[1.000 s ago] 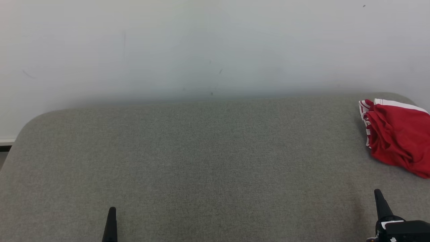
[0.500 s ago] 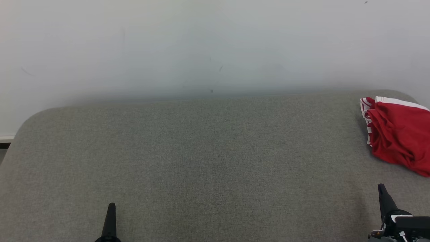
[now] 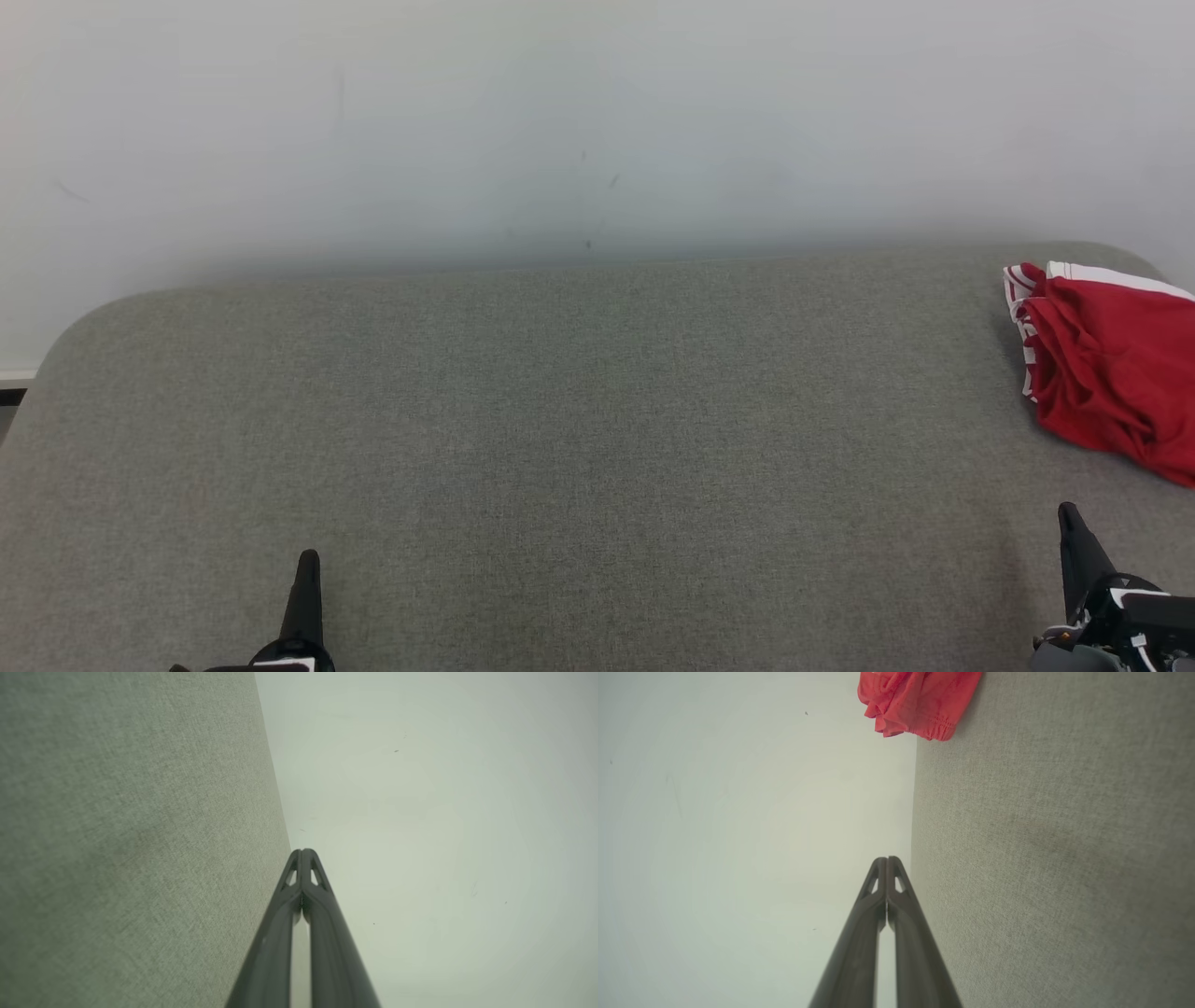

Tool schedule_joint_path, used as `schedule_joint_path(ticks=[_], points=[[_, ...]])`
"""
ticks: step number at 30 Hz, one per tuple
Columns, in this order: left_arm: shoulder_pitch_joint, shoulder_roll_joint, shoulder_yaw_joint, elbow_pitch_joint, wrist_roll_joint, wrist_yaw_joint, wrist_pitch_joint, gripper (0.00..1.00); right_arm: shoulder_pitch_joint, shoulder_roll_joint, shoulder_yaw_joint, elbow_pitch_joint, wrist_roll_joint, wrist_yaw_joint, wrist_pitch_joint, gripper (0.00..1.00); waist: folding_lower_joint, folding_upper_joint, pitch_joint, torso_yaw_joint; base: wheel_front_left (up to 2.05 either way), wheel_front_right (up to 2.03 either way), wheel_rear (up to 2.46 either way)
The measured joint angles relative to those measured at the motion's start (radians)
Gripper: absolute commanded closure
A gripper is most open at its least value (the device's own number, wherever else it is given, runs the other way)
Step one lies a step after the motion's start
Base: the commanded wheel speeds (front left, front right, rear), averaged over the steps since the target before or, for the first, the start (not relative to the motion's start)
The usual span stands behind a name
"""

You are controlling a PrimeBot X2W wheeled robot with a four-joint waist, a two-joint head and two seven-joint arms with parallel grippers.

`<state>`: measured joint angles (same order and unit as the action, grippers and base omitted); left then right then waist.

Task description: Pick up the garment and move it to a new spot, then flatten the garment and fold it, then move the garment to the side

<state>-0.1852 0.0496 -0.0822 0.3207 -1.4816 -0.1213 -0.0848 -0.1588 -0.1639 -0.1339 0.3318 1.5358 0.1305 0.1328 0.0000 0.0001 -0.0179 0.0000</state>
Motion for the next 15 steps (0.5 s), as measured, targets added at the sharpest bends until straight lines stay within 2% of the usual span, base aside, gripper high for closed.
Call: schedule_joint_path(ticks=[15], points=[[-0.029, 0.000, -0.003, 0.025, -0.117, -0.005, 0.014, 1.00, -0.032, 0.005, -0.038, 0.019, 0.111, 0.000, 0.038, 1.00, 0.0000, 0.0000, 0.014, 0.000, 0.00, 0.00, 0.00]])
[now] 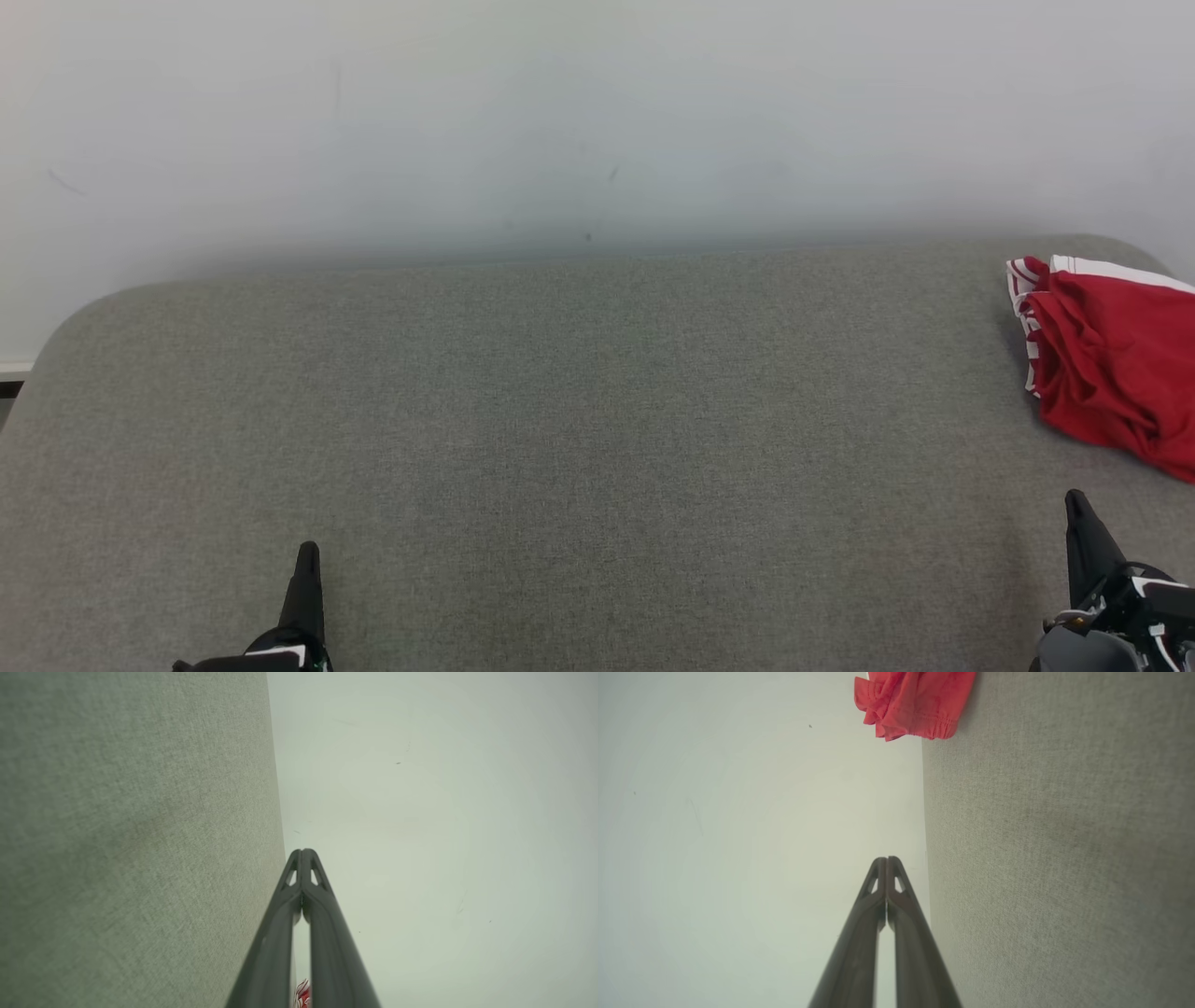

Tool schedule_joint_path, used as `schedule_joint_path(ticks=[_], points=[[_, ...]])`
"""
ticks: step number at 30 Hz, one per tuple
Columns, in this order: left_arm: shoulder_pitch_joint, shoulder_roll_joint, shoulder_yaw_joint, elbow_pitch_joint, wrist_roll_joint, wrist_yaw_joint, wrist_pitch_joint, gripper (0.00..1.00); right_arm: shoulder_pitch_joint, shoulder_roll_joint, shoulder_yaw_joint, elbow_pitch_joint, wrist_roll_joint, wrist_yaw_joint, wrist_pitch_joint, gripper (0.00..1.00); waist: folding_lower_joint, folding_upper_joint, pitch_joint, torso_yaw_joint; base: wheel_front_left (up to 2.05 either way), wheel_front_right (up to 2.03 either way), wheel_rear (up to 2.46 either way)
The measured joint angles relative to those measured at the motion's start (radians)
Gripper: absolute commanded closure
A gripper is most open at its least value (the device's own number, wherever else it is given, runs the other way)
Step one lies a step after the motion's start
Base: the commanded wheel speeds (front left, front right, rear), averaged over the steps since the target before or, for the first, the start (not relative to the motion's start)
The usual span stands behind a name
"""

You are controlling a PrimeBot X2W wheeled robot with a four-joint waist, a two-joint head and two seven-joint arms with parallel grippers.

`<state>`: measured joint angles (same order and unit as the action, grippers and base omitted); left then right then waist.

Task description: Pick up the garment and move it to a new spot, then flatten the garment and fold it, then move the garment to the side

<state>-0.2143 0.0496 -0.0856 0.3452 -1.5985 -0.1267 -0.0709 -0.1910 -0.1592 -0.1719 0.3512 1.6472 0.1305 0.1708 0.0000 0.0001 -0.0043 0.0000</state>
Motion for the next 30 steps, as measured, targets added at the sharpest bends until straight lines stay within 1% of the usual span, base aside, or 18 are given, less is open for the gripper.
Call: schedule_joint_path(ticks=[8, 30], points=[[-0.012, 0.000, -0.002, 0.008, -0.045, -0.002, 0.008, 1.00, -0.008, 0.002, -0.014, 0.008, 0.041, 0.000, 0.015, 1.00, 0.0000, 0.0000, 0.005, 0.000, 0.00, 0.00, 0.00], [-0.013, 0.000, -0.002, 0.009, -0.045, -0.002, 0.008, 1.00, -0.009, 0.008, -0.023, 0.008, 0.036, 0.000, 0.022, 1.00, 0.0000, 0.0000, 0.005, 0.000, 0.00, 0.00, 0.00]])
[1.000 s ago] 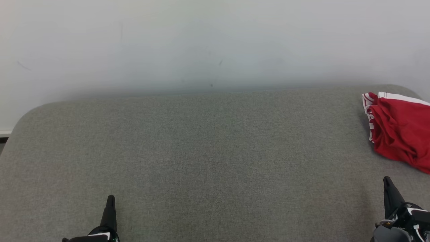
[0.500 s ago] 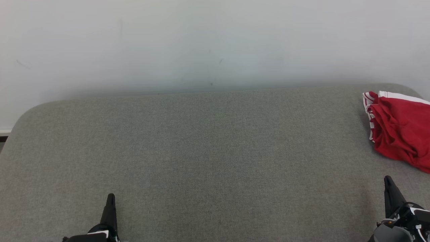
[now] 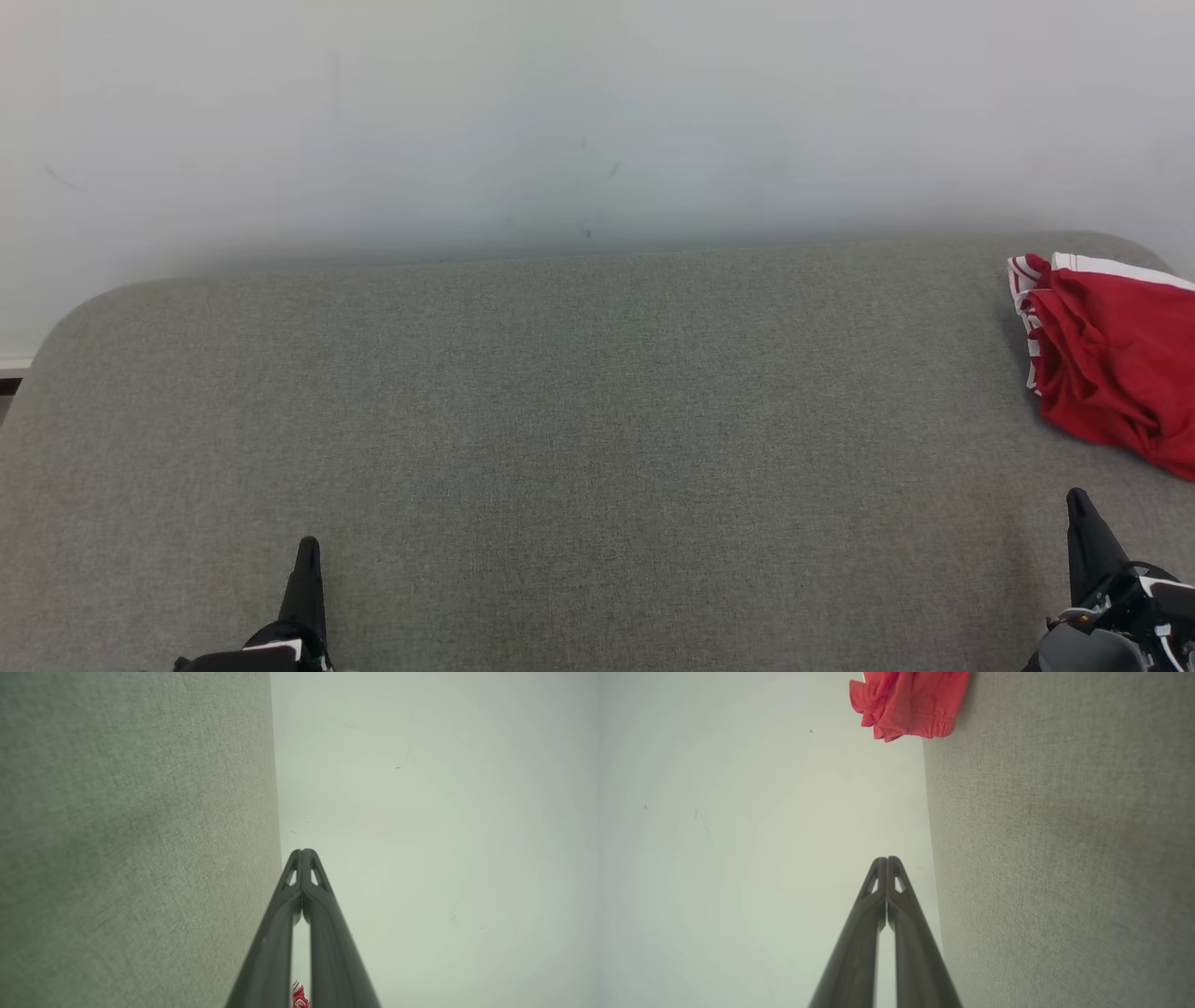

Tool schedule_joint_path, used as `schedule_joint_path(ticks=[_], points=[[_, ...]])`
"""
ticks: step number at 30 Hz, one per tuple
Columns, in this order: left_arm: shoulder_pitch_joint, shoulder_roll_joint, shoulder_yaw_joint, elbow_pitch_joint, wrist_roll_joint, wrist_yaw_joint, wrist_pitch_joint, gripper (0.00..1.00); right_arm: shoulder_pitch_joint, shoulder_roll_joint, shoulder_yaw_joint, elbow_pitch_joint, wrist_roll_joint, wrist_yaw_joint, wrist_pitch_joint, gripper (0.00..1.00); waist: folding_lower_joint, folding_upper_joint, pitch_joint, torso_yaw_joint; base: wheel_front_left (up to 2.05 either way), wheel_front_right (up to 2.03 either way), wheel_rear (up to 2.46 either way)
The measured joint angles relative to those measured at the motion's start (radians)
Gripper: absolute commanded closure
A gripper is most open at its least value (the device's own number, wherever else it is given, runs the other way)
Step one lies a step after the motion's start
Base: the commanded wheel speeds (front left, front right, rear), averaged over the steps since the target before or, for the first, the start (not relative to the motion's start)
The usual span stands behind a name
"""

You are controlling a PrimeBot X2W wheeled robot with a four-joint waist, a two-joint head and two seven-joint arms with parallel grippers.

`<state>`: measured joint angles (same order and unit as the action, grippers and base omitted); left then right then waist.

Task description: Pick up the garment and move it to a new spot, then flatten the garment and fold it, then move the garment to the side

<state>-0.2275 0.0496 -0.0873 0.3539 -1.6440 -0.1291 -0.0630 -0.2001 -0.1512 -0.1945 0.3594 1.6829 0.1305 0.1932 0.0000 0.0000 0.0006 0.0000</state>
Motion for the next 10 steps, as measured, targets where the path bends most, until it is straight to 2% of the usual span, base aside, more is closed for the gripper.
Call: schedule_joint_path(ticks=[10], points=[[0.000, 0.000, 0.000, 0.000, 0.000, 0.000, 0.000, 1.00, 0.000, 0.002, -0.003, 0.001, -0.002, 0.000, 0.001, 1.00, 0.0000, 0.0000, 0.000, 0.000, 0.00, 0.00, 0.00]])
